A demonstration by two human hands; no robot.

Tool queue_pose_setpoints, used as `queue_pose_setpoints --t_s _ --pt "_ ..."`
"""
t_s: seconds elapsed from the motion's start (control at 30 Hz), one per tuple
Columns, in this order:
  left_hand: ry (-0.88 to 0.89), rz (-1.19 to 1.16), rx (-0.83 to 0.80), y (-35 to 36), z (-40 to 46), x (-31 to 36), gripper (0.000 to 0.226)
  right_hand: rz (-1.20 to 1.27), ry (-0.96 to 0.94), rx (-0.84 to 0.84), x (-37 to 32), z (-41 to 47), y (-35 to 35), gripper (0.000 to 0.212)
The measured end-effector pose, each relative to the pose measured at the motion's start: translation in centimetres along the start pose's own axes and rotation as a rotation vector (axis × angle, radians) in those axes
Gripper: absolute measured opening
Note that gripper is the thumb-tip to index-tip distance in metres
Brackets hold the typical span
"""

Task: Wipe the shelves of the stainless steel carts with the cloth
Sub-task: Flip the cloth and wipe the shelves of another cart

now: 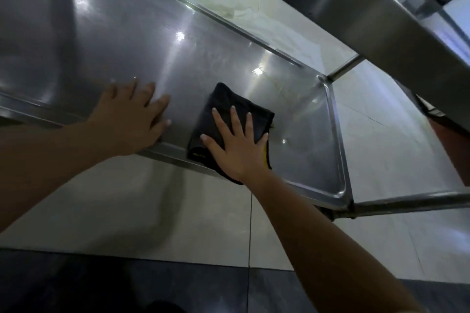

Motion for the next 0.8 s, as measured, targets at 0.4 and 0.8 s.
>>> queue_pose_setpoints --t_s 0.4,0.8 --pt "0.098 0.093 -0.162 1.3 1.4 -0.1 0.081 0.087 0.093 0.052 1.7 8.7 -2.1 0.051" --pt "-0.137 -0.088 -0.109 1.5 4.6 6.6 0.079 0.106 0.325 0.122 16.9 -4.1 -2.2 0.053"
Point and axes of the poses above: each hand's wrist, its own z-axis towards the middle knuckle, its own y-axis out of the palm, x = y × z, the point moved 9 cm from there along z, towards the middle knuckle, and after that the axes turned 6 degrees about z, right-handed, at the moved point
